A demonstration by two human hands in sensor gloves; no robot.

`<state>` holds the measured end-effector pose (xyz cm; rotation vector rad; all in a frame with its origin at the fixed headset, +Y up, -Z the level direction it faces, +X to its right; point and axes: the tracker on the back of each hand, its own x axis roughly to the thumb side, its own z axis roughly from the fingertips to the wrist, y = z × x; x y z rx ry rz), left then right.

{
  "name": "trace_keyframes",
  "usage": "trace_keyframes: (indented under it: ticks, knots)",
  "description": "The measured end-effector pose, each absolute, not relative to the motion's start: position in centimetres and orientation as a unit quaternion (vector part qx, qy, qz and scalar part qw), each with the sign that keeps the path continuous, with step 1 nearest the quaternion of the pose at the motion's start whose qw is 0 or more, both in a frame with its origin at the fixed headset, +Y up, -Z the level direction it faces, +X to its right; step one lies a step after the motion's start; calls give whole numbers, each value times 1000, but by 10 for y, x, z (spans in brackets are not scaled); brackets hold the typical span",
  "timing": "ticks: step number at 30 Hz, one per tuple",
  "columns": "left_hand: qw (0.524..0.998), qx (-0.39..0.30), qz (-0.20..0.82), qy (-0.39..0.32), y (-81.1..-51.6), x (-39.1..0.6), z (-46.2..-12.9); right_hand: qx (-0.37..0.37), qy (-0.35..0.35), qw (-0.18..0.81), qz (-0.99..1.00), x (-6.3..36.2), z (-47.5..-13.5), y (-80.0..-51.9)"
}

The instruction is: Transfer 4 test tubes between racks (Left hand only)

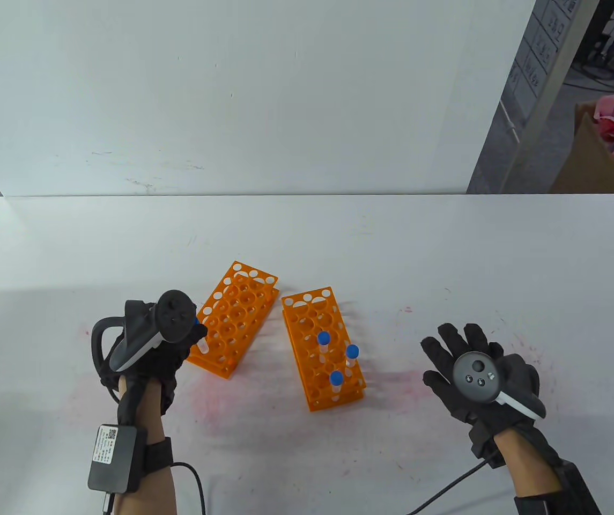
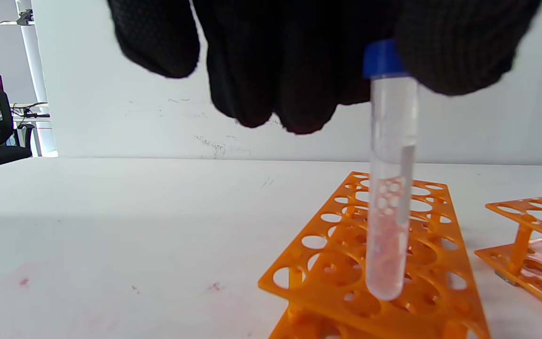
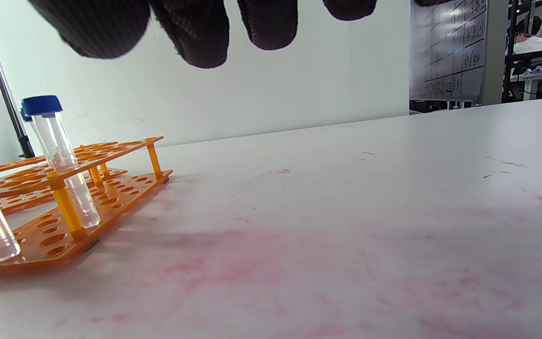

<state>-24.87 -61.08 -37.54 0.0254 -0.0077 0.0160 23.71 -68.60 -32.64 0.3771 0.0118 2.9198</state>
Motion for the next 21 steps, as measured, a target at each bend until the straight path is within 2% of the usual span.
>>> trace_keyframes:
  ticks: [21]
  knots:
    - [998,-59,-32,3,-645,-243,-390,129,14,103,986,237,-327,-686]
